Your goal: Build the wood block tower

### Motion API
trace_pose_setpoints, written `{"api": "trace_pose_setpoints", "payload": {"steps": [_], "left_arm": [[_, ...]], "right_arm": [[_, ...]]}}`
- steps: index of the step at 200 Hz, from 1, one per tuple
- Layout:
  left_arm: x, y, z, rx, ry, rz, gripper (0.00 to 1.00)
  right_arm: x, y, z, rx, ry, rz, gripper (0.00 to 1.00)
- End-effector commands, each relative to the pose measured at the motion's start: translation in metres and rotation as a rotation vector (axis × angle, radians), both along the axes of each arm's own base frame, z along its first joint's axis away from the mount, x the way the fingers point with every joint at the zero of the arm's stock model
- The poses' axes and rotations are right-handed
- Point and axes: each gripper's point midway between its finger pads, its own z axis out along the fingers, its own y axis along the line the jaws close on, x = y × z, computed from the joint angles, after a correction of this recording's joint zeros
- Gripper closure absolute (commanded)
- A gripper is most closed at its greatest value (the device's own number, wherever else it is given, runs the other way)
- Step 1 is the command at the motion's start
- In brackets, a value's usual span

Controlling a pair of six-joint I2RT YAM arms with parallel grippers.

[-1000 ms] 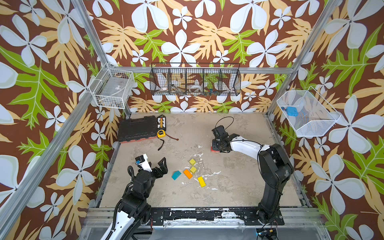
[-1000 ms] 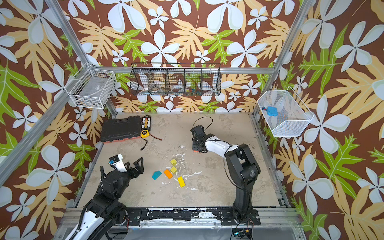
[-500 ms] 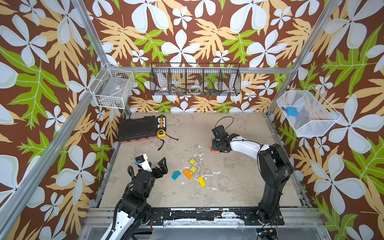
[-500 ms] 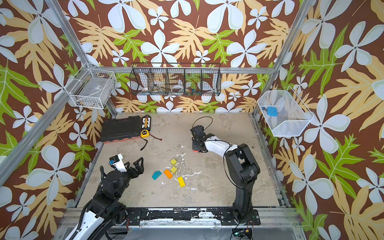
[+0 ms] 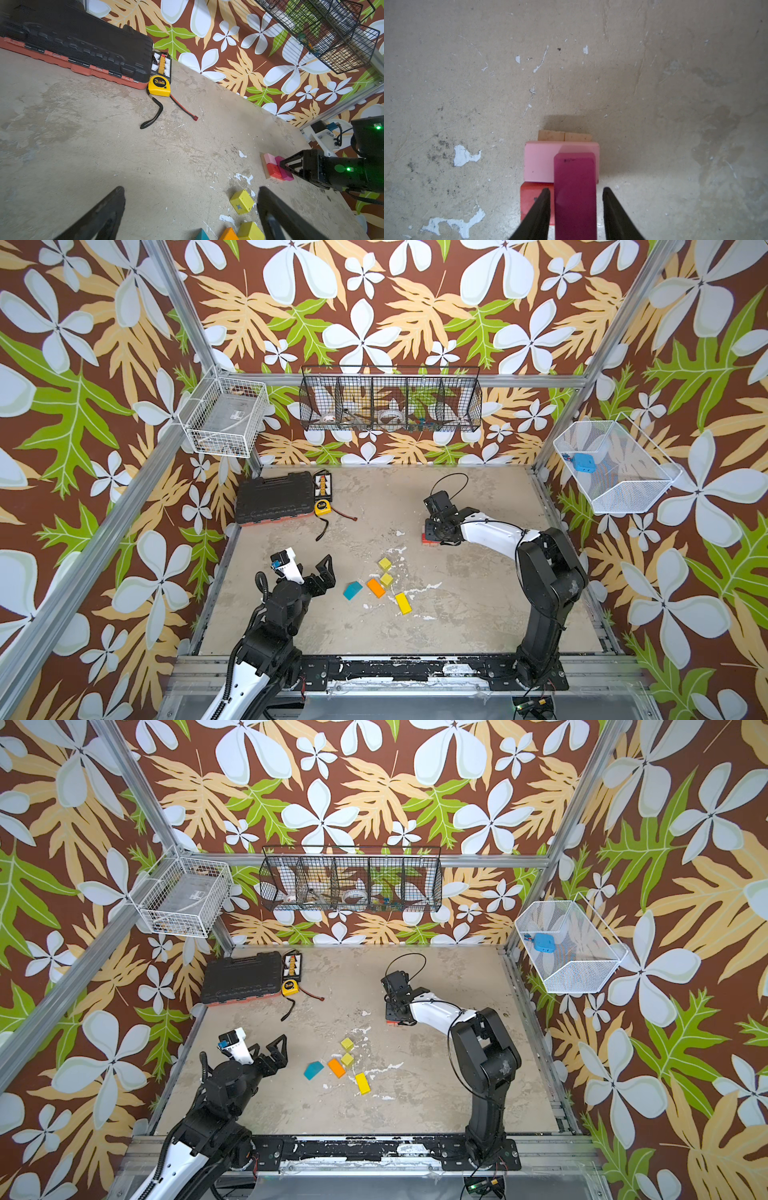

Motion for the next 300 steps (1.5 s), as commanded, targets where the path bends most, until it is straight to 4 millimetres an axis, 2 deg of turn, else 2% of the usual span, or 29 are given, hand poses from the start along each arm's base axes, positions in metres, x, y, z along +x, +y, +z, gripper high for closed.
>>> {"api": "trace_pose_setpoints", "payload": {"steps": [1, 68, 127, 217, 273, 300], "left_arm": [[0.002, 0.000, 0.011, -0.018, -0.039, 0.004, 0.00], [0.002, 0.000, 0.011, -0.018, -0.037, 0.004, 0.00], [0.002, 0.000, 0.011, -0.018, -0.038, 0.003, 0.00], [0.002, 0.000, 0.012, -0.019, -0.040, 0.003, 0.00], [0.002, -0.001, 0.011, -0.017, -0.038, 0.002, 0.00], [0.002, -0.002, 0.011, -0.019, -0.039, -0.007, 0.00]], "right_arm": [[-0.001, -0.001, 0.004, 0.001, -0.005, -0.009, 0.56], [-0.007, 0.001, 0.010, 0.036, -0.014, -0.003, 0.56], [-0.013, 0.005, 0.004, 0.069, 0.003, 0.014, 0.56], [-0.013, 0.009, 0.002, 0.087, 0.009, 0.018, 0.58], [-0.012, 0.001, 0.004, 0.050, 0.001, -0.002, 0.58], [-0.014, -0.004, 0.013, 0.038, -0.019, -0.009, 0.58]]}}
